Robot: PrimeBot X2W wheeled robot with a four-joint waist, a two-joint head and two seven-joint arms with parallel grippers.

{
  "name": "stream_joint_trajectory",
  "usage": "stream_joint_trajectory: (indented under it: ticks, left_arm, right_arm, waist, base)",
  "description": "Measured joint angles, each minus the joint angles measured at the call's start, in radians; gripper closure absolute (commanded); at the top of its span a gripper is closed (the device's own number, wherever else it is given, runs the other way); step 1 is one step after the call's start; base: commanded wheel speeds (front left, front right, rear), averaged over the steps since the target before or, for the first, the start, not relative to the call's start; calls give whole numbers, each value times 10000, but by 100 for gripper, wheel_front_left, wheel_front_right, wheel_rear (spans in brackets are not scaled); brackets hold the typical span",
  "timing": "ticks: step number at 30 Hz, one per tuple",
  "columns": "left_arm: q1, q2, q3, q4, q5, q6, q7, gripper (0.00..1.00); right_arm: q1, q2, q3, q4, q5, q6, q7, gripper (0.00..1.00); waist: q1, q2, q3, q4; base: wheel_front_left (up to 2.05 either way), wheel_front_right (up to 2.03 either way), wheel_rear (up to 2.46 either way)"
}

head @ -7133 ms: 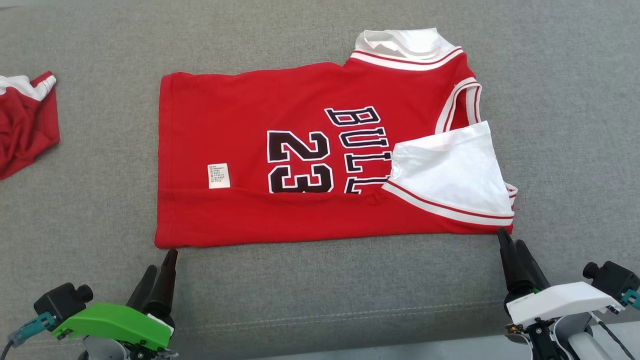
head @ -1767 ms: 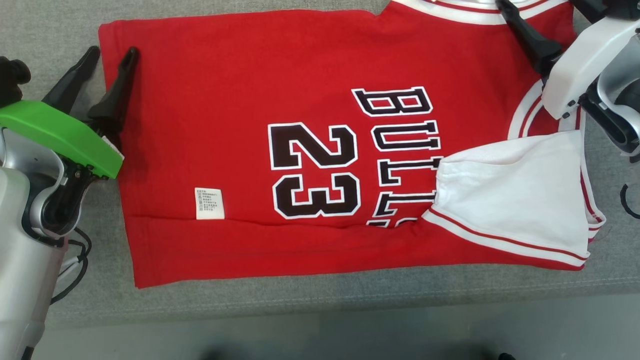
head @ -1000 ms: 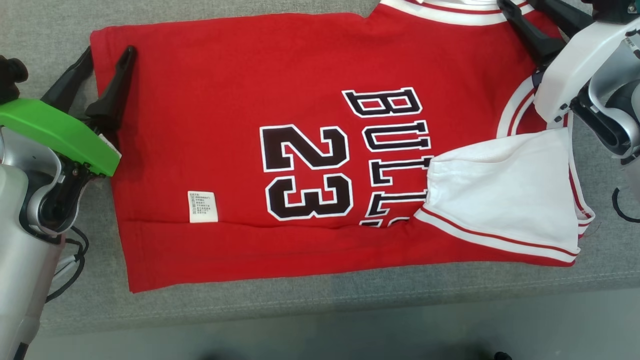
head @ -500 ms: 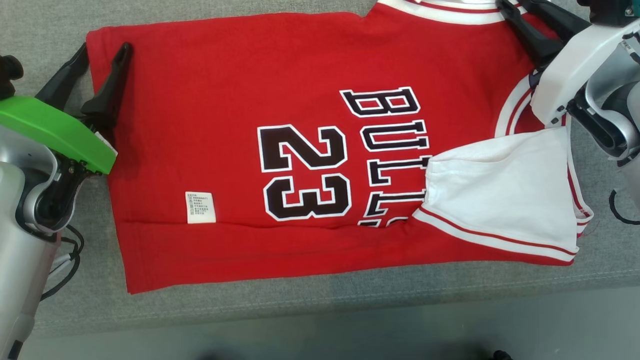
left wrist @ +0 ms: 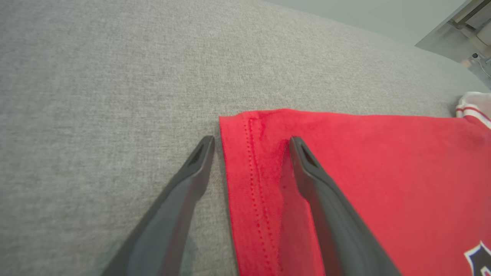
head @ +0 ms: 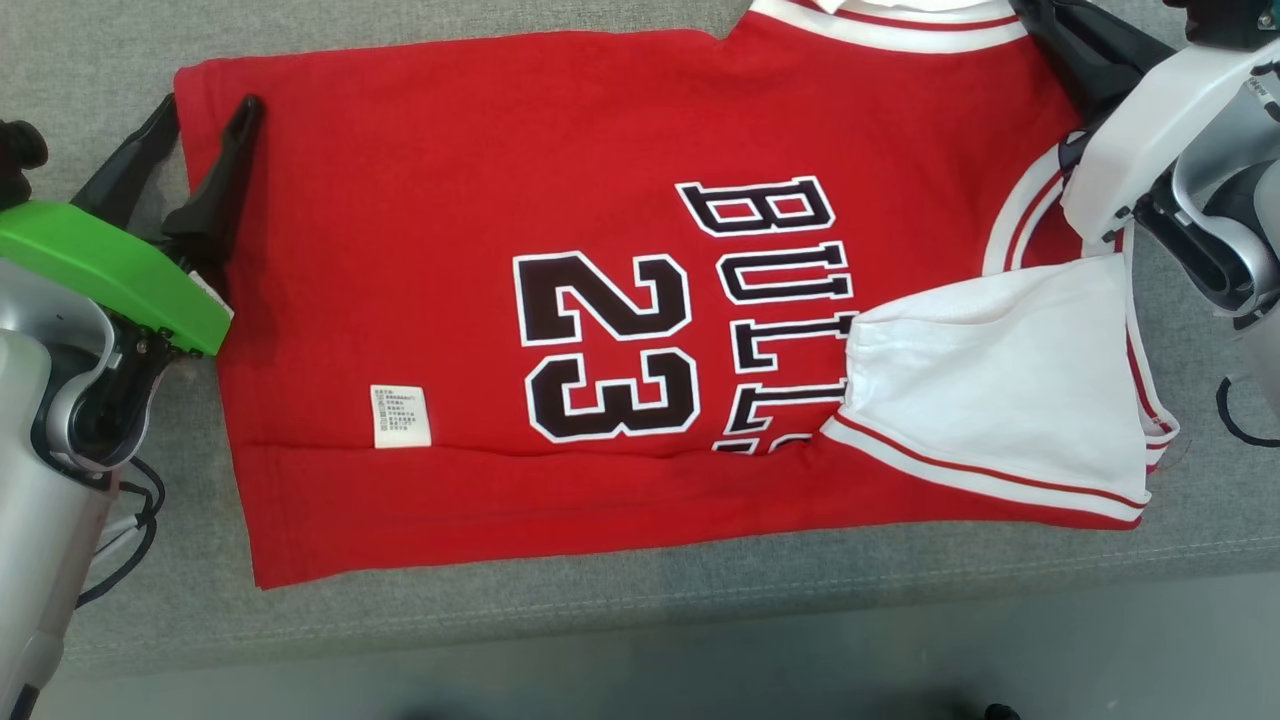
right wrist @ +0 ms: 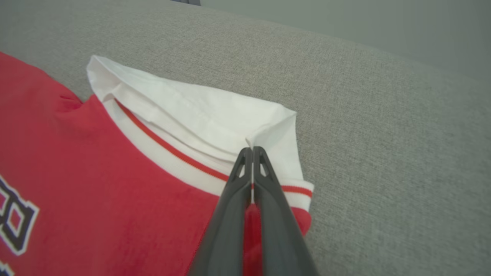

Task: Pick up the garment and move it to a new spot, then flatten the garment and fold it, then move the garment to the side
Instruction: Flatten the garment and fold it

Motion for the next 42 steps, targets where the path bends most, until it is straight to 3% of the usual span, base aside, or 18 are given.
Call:
stream_joint_trajectory:
  ticks: [15,23,24,25,26,28,29,31,32,34,35,42]
  left_arm:
    - [-244,290,-268,109,-10,-23,-115,0]
    - [-365,272,-326,238,-522,-23,-67,0]
    - [-387,272,-355,249,-522,-23,-67,27]
    - [-393,278,-374,270,-525,-23,-67,27]
    - [-394,280,-384,276,-535,-23,-67,41]
    - [-395,282,-407,284,-581,-23,-67,41]
    - [-397,284,-418,284,-596,-23,-67,54]
    - [-407,282,-481,284,-619,-23,-67,54]
    - [-408,282,-487,280,-621,-23,-67,85]
    - [-422,274,-558,274,-621,-23,-73,85]
    - [-423,272,-585,265,-625,-23,-73,100]
    - [-480,286,-746,180,-696,-23,-253,100]
  right_arm:
    - [-3,6,12,117,209,0,-98,100]
    - [-3,12,61,199,242,2,-138,100]
    - [-3,12,63,224,242,2,-163,100]
    - [-2,12,69,247,244,2,-194,100]
    - [-2,10,71,249,253,2,-194,100]
    - [-2,6,77,253,253,2,-194,100]
    - [-2,8,82,255,253,2,-196,100]
    - [-2,6,98,297,255,2,-198,100]
    - [-2,6,98,295,263,2,-198,100]
    - [0,12,127,349,267,2,-234,100]
    - [0,12,138,360,270,2,-234,100]
    - [8,23,151,449,378,2,-330,100]
  waist:
    - [0,0,27,-75]
    - [1,0,-1,-120]
    - [0,0,-6,-121]
    - [1,0,-20,-119]
    - [0,0,-27,-119]
    - [1,0,-33,-114]
    - [0,0,-35,-113]
    - [1,0,-56,-105]
    - [1,0,-63,-102]
    - [0,0,-86,-96]
    - [1,0,-104,-90]
    - [1,0,-252,-58]
  base:
    - [0,0,0]
    - [0,0,0]
    - [0,0,0]
    - [0,0,0]
    - [0,0,0]
    - [0,0,0]
    - [0,0,0]
    - [0,0,0]
    - [0,0,0]
    - [0,0,0]
    - [0,0,0]
    - [0,0,0]
